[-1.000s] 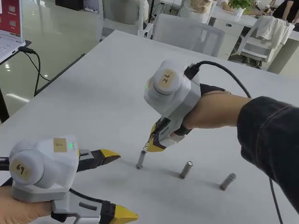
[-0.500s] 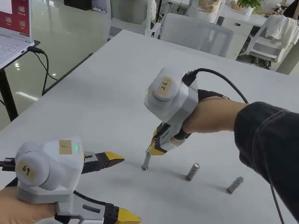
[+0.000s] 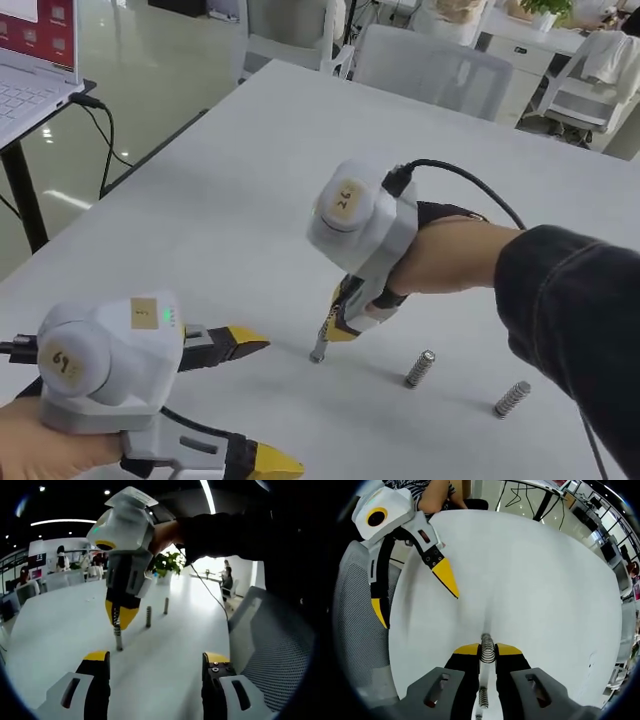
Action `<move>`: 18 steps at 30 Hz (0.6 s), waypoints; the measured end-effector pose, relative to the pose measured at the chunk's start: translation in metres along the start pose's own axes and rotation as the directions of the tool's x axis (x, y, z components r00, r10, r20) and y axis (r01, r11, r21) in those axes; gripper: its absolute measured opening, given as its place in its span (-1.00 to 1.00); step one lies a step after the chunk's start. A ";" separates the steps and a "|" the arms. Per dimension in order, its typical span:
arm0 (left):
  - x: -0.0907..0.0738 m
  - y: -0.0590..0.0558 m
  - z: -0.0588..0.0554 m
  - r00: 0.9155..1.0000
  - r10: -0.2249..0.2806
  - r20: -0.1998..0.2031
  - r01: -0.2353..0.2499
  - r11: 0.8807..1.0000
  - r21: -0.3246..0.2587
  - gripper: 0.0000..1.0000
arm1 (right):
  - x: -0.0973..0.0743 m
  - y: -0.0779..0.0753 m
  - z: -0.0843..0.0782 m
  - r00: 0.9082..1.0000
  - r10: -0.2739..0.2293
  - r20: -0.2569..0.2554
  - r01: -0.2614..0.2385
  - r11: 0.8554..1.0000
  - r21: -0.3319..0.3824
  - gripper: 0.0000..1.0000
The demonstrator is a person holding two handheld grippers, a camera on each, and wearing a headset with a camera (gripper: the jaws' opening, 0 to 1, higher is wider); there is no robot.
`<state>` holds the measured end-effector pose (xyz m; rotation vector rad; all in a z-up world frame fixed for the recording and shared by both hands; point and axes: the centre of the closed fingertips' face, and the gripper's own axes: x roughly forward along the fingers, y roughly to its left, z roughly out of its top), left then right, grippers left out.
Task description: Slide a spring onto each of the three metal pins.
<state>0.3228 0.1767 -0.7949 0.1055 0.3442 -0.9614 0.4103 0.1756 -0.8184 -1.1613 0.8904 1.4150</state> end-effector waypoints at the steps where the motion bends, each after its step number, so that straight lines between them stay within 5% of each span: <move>1: 0.000 0.000 0.000 1.000 0.000 0.000 0.000 1.000 0.000 0.41 | 0.001 0.000 -0.001 1.000 -0.001 -0.007 0.001 1.000 0.004 -0.83; 18: 0.000 0.000 -0.002 1.000 -0.003 -0.005 0.003 1.000 -0.006 0.39 | 0.015 0.006 -0.008 0.998 0.030 -0.055 -0.030 1.000 0.006 -0.83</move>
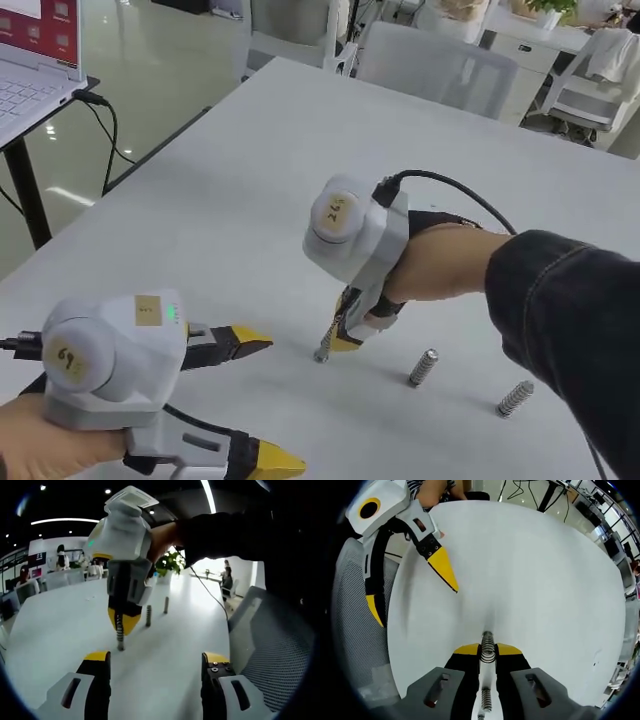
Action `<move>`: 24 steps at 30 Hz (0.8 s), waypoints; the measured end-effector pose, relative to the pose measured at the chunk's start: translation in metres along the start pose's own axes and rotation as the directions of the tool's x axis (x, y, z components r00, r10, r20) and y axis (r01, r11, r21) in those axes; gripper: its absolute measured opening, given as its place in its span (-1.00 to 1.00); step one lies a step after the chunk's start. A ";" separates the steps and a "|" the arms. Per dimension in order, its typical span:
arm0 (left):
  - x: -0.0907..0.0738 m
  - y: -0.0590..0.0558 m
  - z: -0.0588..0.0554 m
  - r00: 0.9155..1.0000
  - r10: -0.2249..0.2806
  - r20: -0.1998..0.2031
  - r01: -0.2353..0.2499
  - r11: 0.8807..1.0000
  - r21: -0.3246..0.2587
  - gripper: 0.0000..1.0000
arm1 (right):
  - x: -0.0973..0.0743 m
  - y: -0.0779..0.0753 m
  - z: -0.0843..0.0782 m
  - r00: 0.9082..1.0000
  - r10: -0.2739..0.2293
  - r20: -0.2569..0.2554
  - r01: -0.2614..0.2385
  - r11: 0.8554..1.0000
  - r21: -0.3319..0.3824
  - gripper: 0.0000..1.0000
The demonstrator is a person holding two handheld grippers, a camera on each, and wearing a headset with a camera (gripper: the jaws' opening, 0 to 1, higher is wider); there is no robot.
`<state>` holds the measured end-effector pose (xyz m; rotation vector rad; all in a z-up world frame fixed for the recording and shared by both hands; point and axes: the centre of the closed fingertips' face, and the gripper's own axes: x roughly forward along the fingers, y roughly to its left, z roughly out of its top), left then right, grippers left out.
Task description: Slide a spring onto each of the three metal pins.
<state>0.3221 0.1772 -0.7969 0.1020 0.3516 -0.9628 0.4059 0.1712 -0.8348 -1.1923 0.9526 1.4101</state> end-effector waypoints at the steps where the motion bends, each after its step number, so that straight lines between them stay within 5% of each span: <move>1: 0.000 0.000 0.000 1.000 0.000 0.000 0.000 1.000 0.000 0.39 | 0.001 0.000 0.000 1.000 0.001 -0.001 -0.001 1.000 0.000 -0.83; 24: -0.001 0.000 -0.002 1.000 0.003 -0.004 -0.003 1.000 -0.003 0.38 | 0.018 0.010 -0.004 0.999 0.027 -0.026 -0.027 1.000 0.011 -0.83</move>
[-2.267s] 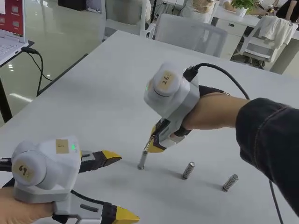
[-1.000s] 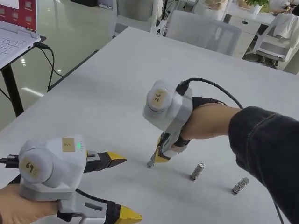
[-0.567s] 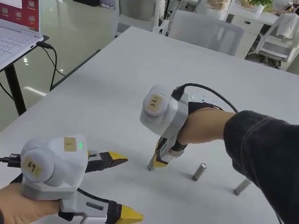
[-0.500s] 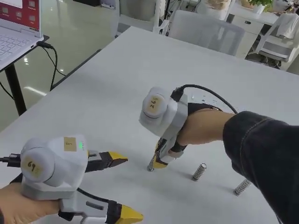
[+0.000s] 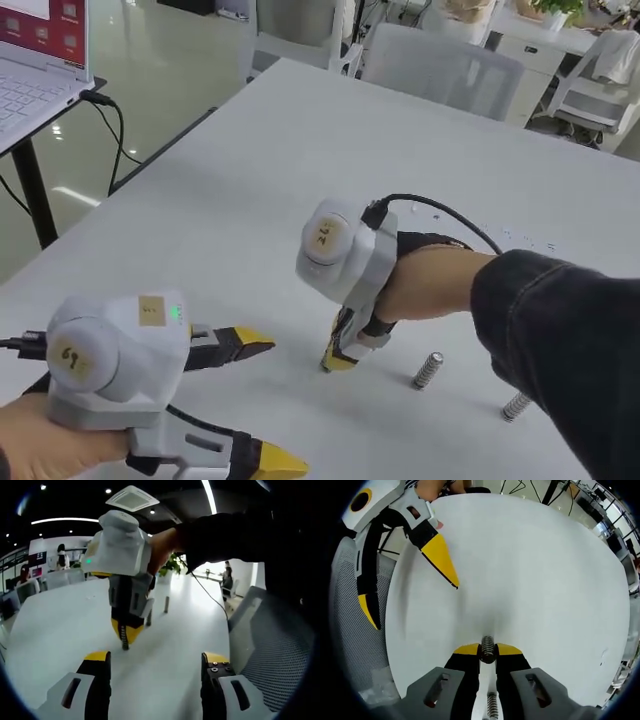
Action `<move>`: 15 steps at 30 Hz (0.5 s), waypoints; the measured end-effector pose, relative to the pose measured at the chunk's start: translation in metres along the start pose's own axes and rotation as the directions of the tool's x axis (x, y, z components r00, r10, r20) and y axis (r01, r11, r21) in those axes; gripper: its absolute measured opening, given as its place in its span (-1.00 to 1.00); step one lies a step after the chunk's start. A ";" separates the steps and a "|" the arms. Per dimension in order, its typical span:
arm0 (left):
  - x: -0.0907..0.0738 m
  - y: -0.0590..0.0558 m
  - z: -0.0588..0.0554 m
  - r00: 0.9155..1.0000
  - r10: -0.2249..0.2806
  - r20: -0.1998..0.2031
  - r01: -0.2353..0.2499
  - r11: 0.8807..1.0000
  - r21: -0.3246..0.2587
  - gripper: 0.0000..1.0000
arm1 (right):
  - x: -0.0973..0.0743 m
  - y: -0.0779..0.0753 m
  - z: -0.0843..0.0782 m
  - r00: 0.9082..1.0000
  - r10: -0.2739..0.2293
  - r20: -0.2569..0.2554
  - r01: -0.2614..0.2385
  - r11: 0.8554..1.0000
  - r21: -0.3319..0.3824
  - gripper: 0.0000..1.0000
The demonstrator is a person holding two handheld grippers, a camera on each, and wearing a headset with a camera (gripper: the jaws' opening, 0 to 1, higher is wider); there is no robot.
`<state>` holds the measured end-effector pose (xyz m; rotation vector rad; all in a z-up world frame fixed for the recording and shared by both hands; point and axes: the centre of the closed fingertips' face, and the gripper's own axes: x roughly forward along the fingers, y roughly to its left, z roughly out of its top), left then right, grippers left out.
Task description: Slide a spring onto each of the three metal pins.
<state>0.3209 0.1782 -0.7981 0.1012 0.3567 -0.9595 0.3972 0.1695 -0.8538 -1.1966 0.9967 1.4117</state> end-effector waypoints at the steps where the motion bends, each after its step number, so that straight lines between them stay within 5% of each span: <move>1: 0.000 0.000 0.000 1.000 0.000 0.000 0.000 1.000 -0.001 0.38 | 0.000 0.000 0.001 1.000 -0.002 0.003 0.002 1.000 0.001 -0.83; 15: 0.000 -0.001 -0.001 1.000 0.000 -0.008 0.000 1.000 -0.002 0.38 | -0.001 0.000 0.002 1.000 -0.003 0.024 0.003 1.000 0.002 -0.73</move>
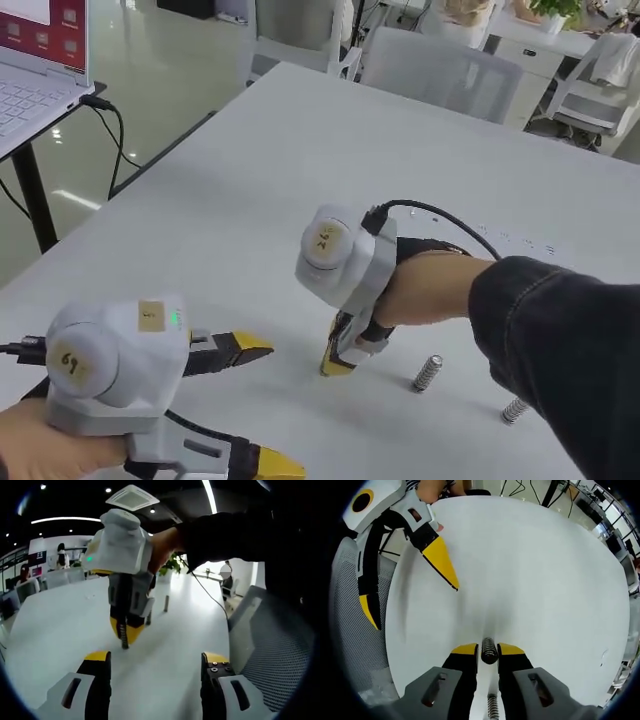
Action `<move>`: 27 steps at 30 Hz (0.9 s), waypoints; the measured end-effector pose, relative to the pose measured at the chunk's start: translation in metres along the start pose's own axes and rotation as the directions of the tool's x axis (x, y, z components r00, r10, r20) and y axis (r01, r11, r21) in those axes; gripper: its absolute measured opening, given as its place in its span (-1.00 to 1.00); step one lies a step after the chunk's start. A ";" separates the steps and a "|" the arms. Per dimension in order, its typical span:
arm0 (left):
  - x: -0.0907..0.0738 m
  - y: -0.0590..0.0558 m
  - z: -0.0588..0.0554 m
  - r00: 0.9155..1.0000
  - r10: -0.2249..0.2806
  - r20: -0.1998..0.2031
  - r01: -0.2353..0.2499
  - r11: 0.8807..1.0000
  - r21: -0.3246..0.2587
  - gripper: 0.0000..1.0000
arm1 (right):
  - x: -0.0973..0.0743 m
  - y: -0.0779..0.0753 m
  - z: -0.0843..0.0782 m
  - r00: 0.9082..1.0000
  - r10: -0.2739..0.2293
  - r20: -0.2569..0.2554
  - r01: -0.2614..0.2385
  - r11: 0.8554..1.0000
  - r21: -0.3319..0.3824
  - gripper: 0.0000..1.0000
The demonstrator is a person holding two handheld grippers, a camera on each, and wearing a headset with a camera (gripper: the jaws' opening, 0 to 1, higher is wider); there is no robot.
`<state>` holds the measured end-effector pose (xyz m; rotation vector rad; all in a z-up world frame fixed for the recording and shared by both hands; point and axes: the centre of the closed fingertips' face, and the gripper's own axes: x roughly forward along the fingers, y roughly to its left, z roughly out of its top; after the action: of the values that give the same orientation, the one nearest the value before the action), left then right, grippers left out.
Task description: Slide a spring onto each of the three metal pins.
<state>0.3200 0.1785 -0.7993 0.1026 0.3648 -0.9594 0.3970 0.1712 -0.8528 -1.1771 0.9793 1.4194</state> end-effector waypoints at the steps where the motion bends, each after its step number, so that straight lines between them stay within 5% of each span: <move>1: 0.000 0.000 0.000 1.000 -0.001 0.000 0.001 1.000 0.000 0.38 | 0.000 0.000 -0.001 1.000 0.000 0.000 0.000 1.000 0.000 -0.72; 27: 0.004 0.000 0.002 1.000 -0.005 -0.003 0.005 1.000 0.001 0.40 | -0.011 -0.007 -0.023 0.997 -0.016 0.076 0.008 0.995 0.098 -0.02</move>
<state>0.3226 0.1752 -0.7988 0.1042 0.3680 -0.9649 0.4074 0.1483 -0.8468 -1.0485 0.9754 1.3816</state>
